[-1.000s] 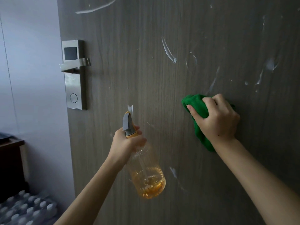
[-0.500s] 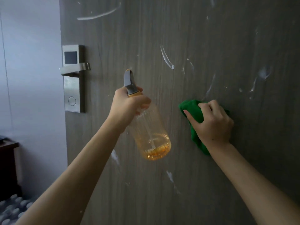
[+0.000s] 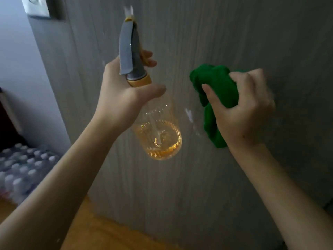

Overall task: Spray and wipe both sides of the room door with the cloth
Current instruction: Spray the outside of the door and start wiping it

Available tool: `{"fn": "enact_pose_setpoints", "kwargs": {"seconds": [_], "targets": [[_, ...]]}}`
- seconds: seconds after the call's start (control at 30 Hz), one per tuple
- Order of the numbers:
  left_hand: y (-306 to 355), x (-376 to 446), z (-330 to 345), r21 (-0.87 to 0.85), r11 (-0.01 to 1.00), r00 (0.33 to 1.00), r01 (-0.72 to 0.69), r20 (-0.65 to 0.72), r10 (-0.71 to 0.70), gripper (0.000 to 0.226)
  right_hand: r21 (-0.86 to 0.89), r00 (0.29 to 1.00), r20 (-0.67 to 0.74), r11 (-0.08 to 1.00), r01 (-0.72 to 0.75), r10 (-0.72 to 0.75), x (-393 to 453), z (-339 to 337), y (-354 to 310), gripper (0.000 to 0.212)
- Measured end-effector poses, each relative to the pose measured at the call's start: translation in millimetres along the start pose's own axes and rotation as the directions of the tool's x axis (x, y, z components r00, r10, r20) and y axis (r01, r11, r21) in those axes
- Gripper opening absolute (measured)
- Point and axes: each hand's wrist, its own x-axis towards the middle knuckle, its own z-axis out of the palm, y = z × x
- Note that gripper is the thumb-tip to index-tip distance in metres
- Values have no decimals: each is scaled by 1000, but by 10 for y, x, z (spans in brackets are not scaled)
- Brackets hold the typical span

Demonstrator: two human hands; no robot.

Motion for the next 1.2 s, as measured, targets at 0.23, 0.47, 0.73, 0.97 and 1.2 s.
{"fn": "enact_pose_setpoints", "kwargs": {"seconds": [0.23, 0.47, 0.73, 0.97, 1.2], "targets": [[-955, -1446, 113, 90, 991, 993, 95, 60, -100, 47, 171, 963, 267, 985, -20, -27, -1653, -401, -256, 44], [-1926, -3045, 233, 204, 941, 956, 270, 62, -288, 48, 205, 768, 624, 979, 22, -148, -3003, -965, -337, 44], [-2716, -4653, 393, 484, 786, 816, 385, 220, -535, 61, 251, 497, 849, 965, -73, -183, -4111, -1278, -454, 42], [-3063, -5146, 401, 582, 667, 669, 465, 263, -695, 81, 62, 245, 969, 958, -280, 9, -4518, -1335, -591, 46], [-3212, -5348, 243, 587, 603, 598, 541, 235, -766, 99, 4, 92, 995, 923, -385, 33, -4583, -1330, -582, 39]]}}
